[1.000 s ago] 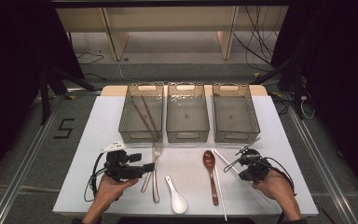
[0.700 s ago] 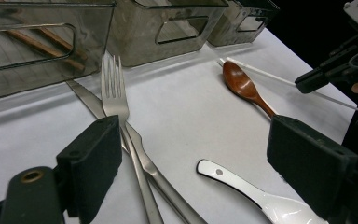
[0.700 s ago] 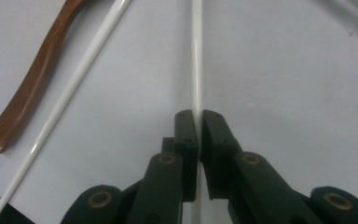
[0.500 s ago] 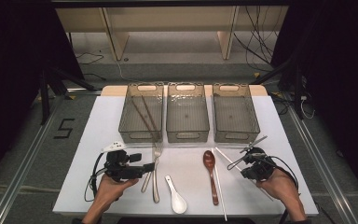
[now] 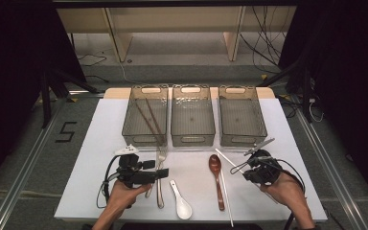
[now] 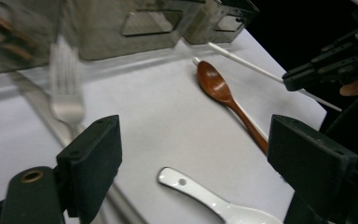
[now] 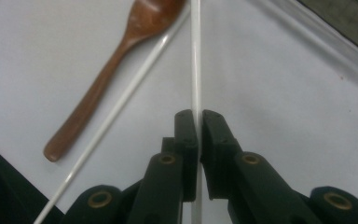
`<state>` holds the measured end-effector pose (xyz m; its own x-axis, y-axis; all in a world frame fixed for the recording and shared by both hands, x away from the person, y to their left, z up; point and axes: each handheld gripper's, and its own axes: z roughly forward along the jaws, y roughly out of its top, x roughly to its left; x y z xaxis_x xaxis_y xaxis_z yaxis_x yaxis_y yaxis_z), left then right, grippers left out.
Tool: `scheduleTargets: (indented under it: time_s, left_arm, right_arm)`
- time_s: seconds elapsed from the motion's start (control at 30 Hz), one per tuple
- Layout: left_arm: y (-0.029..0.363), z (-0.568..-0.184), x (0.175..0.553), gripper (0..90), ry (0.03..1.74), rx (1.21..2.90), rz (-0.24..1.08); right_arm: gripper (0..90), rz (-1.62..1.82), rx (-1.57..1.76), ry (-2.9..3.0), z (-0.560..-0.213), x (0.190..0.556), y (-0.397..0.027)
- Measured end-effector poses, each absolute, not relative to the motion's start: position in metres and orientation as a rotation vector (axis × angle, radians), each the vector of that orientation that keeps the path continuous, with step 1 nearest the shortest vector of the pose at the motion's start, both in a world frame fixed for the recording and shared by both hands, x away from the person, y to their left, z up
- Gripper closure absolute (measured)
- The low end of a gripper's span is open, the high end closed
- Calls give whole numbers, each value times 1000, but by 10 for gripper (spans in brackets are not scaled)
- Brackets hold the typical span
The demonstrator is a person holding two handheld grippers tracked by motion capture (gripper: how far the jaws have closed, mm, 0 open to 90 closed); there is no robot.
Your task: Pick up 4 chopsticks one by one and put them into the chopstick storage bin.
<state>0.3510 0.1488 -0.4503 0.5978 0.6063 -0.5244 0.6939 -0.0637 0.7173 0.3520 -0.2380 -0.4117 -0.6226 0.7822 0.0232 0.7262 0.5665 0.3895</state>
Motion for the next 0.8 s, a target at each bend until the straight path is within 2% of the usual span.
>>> scheduleTargets:
  time_s: [0.8]
  left_arm:
    - [66, -459, 369, 187, 1130, 1673, -341]
  right_arm:
    - [860, 681, 1115, 2700, -394, 345, -193]
